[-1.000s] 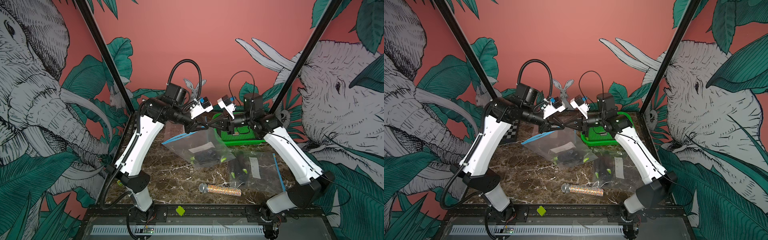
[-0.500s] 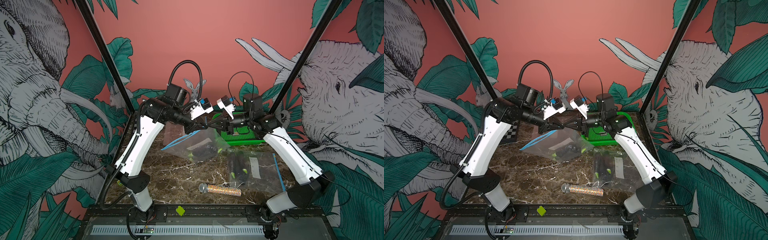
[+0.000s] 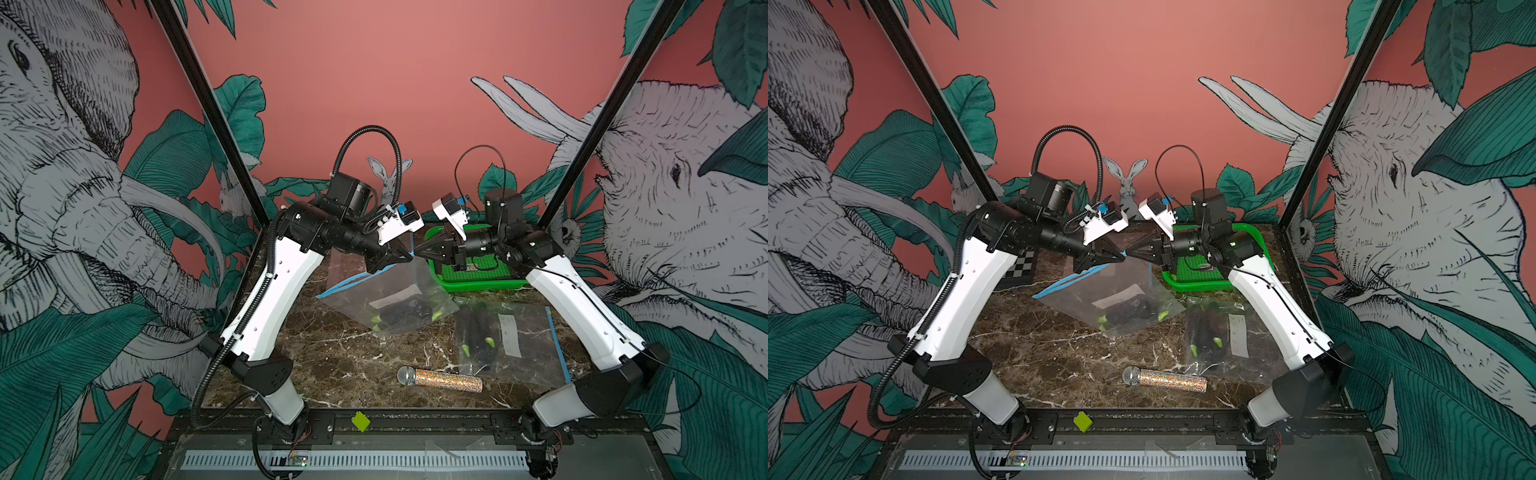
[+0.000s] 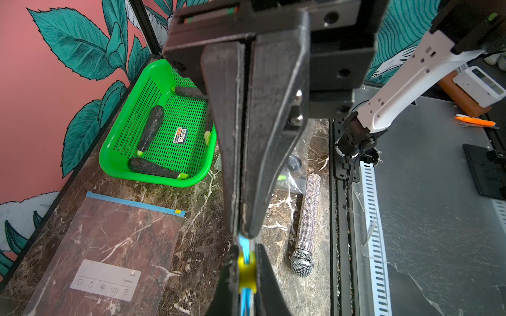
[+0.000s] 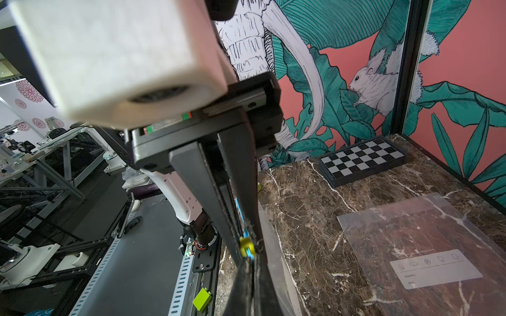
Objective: Place the eggplant in a zip-top bag and seal the zipper
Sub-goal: Zip the zipper on the zipper food storage bag.
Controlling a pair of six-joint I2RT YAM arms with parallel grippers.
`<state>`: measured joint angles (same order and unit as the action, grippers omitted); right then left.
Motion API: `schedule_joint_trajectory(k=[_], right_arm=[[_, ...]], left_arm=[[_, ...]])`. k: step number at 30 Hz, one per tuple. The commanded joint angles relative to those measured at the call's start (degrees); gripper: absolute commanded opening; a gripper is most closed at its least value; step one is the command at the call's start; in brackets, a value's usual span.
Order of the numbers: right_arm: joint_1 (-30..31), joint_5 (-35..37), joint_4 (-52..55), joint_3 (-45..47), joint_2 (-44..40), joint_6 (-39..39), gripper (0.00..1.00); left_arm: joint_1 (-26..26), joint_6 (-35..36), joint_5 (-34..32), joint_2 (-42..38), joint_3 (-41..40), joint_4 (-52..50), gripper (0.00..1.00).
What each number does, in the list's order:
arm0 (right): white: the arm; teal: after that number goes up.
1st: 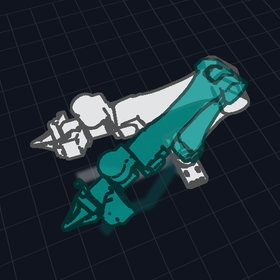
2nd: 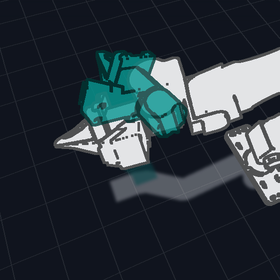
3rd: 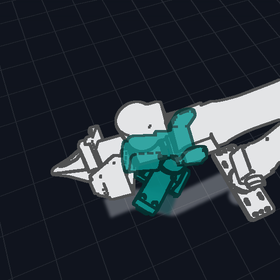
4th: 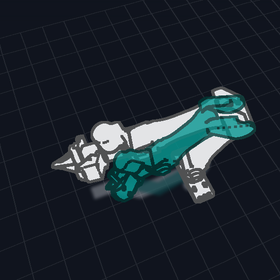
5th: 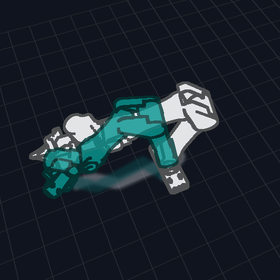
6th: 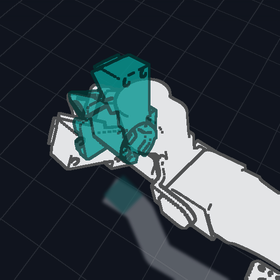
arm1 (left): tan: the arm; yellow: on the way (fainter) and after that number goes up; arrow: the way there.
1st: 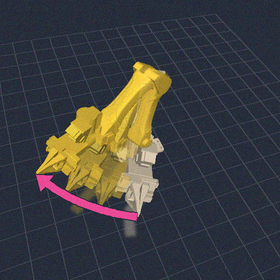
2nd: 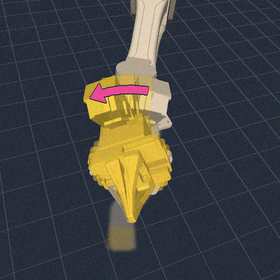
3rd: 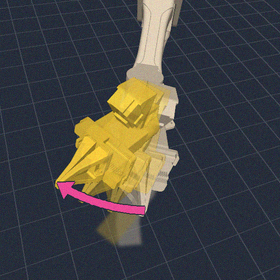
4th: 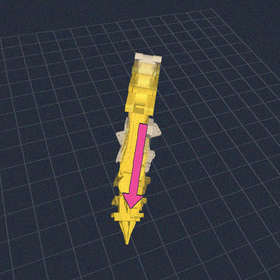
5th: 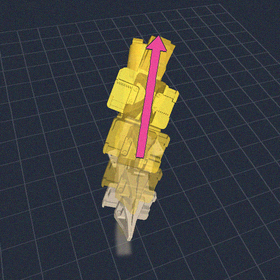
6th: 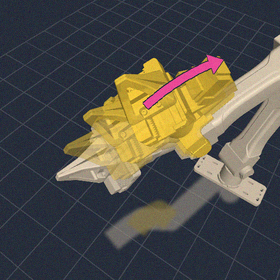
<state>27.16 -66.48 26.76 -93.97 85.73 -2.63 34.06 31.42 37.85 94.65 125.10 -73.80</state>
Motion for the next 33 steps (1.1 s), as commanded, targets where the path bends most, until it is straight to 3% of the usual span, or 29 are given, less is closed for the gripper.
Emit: schedule_joint_trajectory(k=[1,16,19,21,33], right_arm=[[-2.3,0.9,-2.8,0.4,-2.8,0.7,0.00],[-6.3,-0.6,-1.7,1.0,-4.2,0.3,0.00],[-5.4,-2.1,1.1,-0.8,-2.7,-1.7,0.30],[-3.3,-0.5,5.5,-3.0,-1.7,-5.9,0.40],[1.9,-0.4,4.3,-6.3,2.1,-6.5,0.49]], left_arm=[[-1.5,1.6,-1.2,-3.8,-1.0,-3.8,0.04],[-2.9,1.5,-1.5,-5.6,-2.5,-4.3,0.04],[-2.9,1.4,-0.8,-4.9,-1.8,-4.4,0.04],[-2.9,1.4,-0.4,-4.1,-1.0,-4.6,0.04],[-2.9,1.3,2.4,-0.6,3.4,-6.0,0.05]])
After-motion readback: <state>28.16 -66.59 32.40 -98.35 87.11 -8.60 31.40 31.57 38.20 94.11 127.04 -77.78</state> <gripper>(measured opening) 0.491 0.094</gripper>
